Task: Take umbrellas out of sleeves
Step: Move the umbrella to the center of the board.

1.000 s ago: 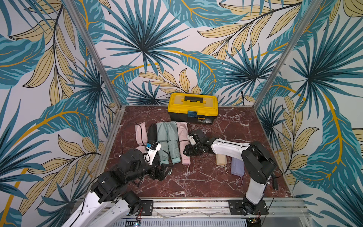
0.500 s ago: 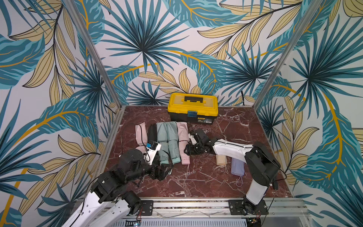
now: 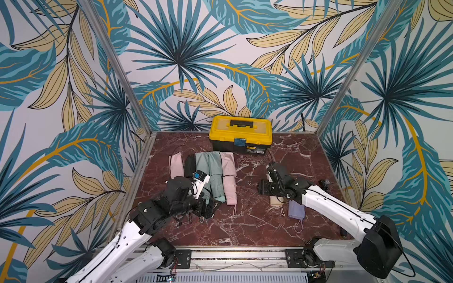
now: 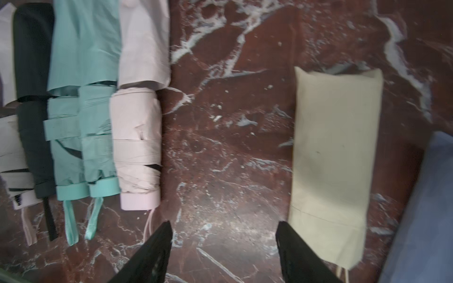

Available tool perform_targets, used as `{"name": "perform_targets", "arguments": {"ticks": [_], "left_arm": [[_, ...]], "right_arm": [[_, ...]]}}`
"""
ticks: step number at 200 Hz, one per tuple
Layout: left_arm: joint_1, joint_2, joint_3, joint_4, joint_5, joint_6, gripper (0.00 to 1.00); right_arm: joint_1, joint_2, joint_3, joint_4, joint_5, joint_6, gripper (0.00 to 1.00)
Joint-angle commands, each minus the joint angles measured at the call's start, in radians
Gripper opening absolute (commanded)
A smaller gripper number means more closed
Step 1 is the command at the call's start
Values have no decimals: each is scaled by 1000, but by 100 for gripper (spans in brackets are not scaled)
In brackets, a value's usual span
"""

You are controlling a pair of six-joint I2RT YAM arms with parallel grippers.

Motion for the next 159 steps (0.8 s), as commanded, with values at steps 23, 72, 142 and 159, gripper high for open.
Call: {"name": "perform_targets", "arguments": {"ticks": [23,72,142,159], "left_arm": [[-17,152,38,191,61,19,100],[-33,275,22,378,-255,-62,100],[-33,448,85,457,-219,27,99],[-37,495,106,467,-137,58,100]], "right_arm": [[-153,48,-45,-40,-56,-25,70],[-207,171,13,-42,-30,-54,70],[-205,281,33,-7,-129,-100,58],[-199,291,32,10,-158,-102,56]]}}
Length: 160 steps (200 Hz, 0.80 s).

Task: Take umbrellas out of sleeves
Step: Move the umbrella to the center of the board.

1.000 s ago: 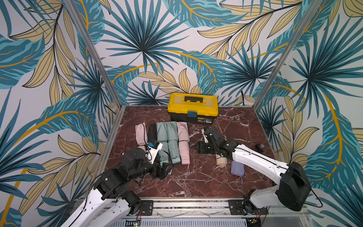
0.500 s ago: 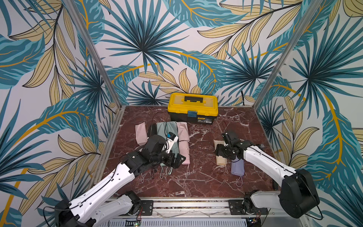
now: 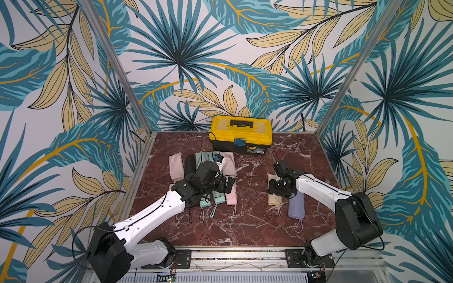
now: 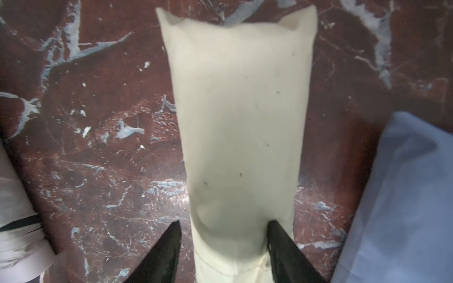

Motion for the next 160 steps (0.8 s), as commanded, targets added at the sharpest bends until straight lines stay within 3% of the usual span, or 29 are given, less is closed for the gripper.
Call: {"name": "perform_targets", "arguments": {"ticks": [1,65,112,160], "left_arm": [[-7,46,48,46,114,63,100],[-18,76,19,167,124,142,100],[-24,118,30,185,202,242,100],[-25,143,52,182,248,216,100]], "right_arm": [[8,31,3,26,-78,-19,55],[108,110,52,37,-85,-47,52],[151,141,85,32,-76,-77,52],[176,157,132,-41,50,-63,56]]}}
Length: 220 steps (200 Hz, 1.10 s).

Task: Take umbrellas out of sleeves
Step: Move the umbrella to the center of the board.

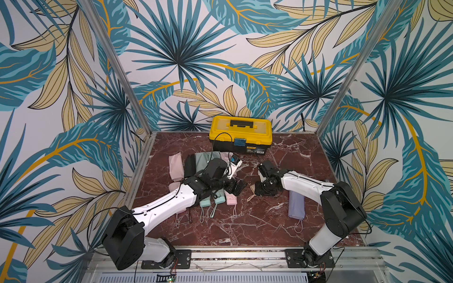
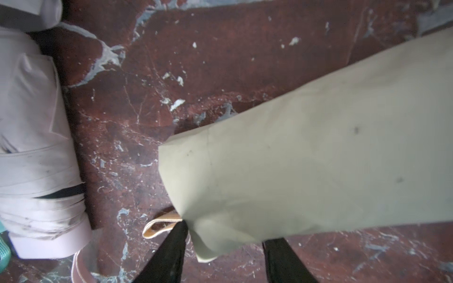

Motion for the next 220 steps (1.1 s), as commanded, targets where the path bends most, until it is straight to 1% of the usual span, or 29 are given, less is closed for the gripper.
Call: {"name": "perform_targets", "arguments": {"ticks": [1,10,39,61,79,108,128,142,149,179,203,220], "left_arm": [[-3,6,26,22,44,12,100],[-4,5,26,22,43,11,100],[-3,7,18,21,30,8,100],[-3,1,2,21,32,6,100],[-3,-10,-8,22,26,6,99],[-3,-12,-6,21,26,6,100],[-3,-12,-7,22,27,7,99],[-3,-15,-10,22,28,6,99],[-3,-17,-12,22,28,3,99],[-3,-27,-20,22,22,-3,99],[-3,-37,-30,22,18,-3,100],[-3,-45,-41,21,17,-5,100]], "right_arm": [[6,11,18,-61,81,3,56],[6,14,24,-74,110,7,55],[8,14,26,-121,200,6,47],[10,-27,-8,-138,232,9,47],[10,-81,-44,-130,218,25,48],[8,-128,-43,-145,252,57,54],[3,-135,-30,-104,192,84,60],[3,-117,-13,-67,129,119,65],[3,-104,-1,-52,118,150,69],[-3,21,114,-108,165,275,70],[-6,65,138,-86,210,346,70],[-7,113,192,-159,263,412,69]]}}
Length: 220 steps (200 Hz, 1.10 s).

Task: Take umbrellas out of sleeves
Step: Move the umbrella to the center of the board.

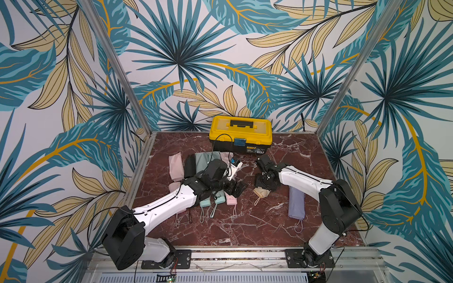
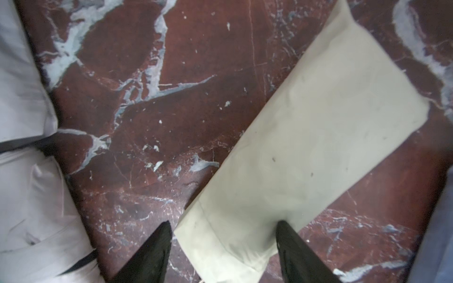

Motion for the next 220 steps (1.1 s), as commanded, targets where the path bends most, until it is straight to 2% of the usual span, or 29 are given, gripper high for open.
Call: {"name": "perform_targets", "arguments": {"ticks": [1,31,57,83,129,160,176,220], "left_arm": [[-3,-35,-21,18,-3,-1,100],[-3,-37,-29,17,-7,-1,99],[-3,-39,-31,18,-9,-4,100],[-3,-34,-29,18,-11,-1,100],[-4,-30,-31,18,-9,-10,100],[-3,-35,-39,17,-7,-25,100],[-3,-44,-44,18,-5,-32,99],[-3,-93,-75,18,-12,-38,100]], "right_arm": [[-7,55,58,-79,82,134,69],[-7,109,79,-100,73,182,63],[-6,95,50,-75,56,160,56],[3,79,23,-39,-18,15,52],[58,64,-22,-72,-164,-263,52],[117,54,-12,-178,-88,-345,50],[137,60,2,-230,-43,-378,45],[228,55,18,-329,161,-453,46]]}}
